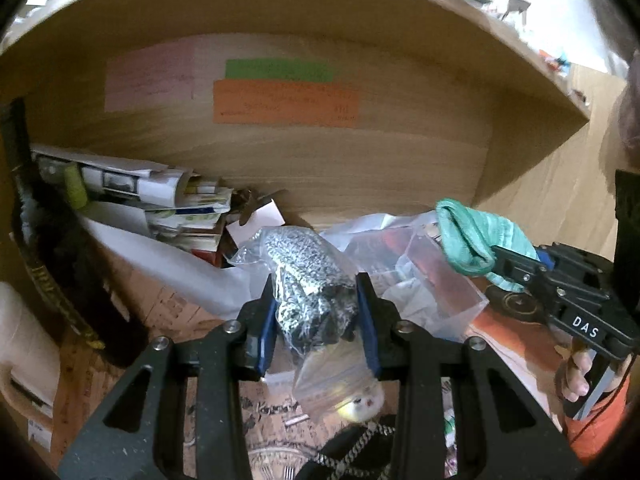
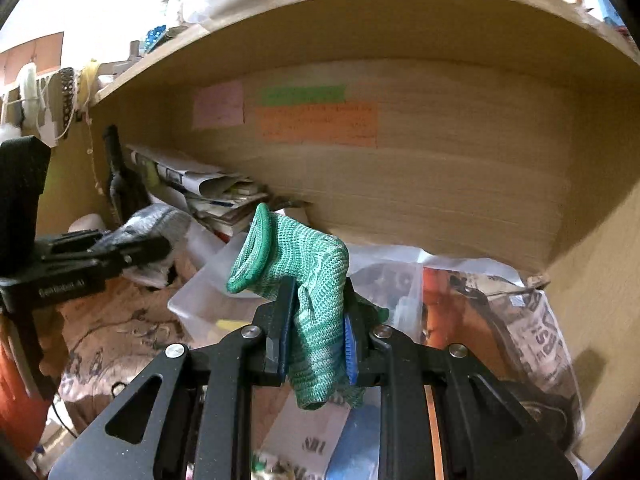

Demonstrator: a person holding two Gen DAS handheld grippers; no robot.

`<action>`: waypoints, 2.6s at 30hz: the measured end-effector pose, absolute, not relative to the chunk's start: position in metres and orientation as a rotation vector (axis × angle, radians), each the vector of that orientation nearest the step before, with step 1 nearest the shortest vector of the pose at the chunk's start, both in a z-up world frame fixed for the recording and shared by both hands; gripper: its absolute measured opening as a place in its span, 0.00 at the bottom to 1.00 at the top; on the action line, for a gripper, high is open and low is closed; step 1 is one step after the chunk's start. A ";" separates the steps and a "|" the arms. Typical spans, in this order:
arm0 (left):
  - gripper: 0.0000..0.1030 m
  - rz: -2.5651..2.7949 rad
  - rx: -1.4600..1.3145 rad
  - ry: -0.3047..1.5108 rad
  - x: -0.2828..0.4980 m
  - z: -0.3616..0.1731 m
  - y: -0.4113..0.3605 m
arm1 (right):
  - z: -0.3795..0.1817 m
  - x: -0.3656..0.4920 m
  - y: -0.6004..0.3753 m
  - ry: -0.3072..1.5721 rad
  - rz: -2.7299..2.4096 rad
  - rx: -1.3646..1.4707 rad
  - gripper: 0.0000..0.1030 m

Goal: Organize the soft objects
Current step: 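Drop the grey bag into the box with the left gripper while the right drops the glove, then grasp the black chain-trimmed pouch with the left gripper while the right grasps the floral fabric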

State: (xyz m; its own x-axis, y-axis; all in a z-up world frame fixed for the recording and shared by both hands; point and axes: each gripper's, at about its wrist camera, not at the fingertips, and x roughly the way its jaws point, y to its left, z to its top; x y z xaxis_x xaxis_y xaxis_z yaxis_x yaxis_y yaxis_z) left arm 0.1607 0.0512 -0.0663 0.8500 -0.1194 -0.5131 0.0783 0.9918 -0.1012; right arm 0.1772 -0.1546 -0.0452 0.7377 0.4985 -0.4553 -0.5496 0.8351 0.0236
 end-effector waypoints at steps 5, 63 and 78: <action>0.34 -0.107 -0.061 0.629 0.194 -0.085 0.046 | -0.060 0.201 -0.138 0.530 0.584 -0.137 0.18; 0.88 -0.126 -0.033 0.833 0.088 -0.184 0.046 | -0.161 0.119 -0.147 0.844 0.639 -0.243 0.52; 0.26 -0.187 0.008 0.818 0.073 -0.181 0.027 | -0.143 0.114 -0.170 0.745 0.517 -0.192 0.12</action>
State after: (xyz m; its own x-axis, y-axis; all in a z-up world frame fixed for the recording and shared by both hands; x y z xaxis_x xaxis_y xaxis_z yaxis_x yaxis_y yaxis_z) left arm 0.0731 0.0273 -0.1805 0.6682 -0.1632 -0.7259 0.1692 0.9834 -0.0654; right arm 0.1135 -0.1699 -0.1434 0.6173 0.3796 -0.6891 -0.5128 0.8584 0.0135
